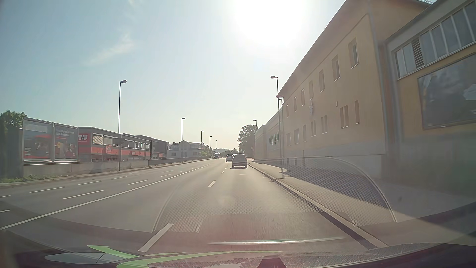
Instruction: Follow the waypoints while adhering to traffic rules and regulations
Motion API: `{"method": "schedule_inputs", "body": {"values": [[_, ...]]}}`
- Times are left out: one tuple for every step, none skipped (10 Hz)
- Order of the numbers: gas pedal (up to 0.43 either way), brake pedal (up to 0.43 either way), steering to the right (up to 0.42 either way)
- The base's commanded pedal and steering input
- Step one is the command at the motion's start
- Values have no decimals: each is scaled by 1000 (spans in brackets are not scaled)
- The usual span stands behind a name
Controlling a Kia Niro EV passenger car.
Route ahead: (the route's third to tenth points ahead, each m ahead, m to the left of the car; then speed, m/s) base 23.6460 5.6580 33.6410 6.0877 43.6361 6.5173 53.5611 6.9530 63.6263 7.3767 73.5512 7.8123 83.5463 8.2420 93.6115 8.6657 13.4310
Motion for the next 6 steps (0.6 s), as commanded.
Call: {"method": "schedule_inputs", "body": {"values": [[130, 0, -15], [130, 0, -15], [130, 0, -14], [130, 0, -13], [130, 0, -12], [130, 0, -11]]}}
